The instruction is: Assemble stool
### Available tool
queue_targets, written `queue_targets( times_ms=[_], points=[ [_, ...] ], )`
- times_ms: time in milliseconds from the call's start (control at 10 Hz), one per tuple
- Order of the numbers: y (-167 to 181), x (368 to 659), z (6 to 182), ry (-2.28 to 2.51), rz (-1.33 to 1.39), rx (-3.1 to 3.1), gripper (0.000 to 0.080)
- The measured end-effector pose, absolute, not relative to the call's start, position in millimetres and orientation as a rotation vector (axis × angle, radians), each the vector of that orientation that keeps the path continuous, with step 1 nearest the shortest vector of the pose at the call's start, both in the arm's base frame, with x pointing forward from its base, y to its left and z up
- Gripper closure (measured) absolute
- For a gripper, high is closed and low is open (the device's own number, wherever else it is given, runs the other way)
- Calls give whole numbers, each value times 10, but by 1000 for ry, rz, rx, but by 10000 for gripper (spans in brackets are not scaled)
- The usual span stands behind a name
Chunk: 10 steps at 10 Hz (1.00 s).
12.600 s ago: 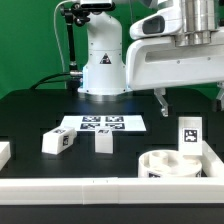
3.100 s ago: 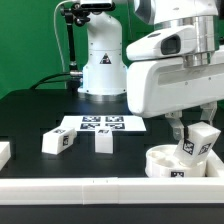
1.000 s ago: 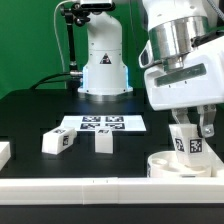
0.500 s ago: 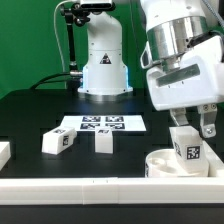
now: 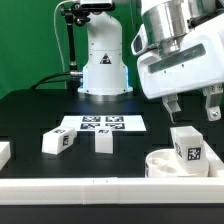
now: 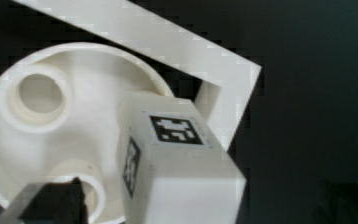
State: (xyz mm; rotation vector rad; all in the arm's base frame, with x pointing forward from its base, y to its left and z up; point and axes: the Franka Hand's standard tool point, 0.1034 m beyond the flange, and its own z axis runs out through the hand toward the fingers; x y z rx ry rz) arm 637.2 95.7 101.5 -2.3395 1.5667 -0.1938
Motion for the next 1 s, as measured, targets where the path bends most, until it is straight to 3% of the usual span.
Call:
queue_targets(
  times_ms=[1000],
  points=[
    [968, 6380, 1024, 281, -388, -2948, 151]
  ],
)
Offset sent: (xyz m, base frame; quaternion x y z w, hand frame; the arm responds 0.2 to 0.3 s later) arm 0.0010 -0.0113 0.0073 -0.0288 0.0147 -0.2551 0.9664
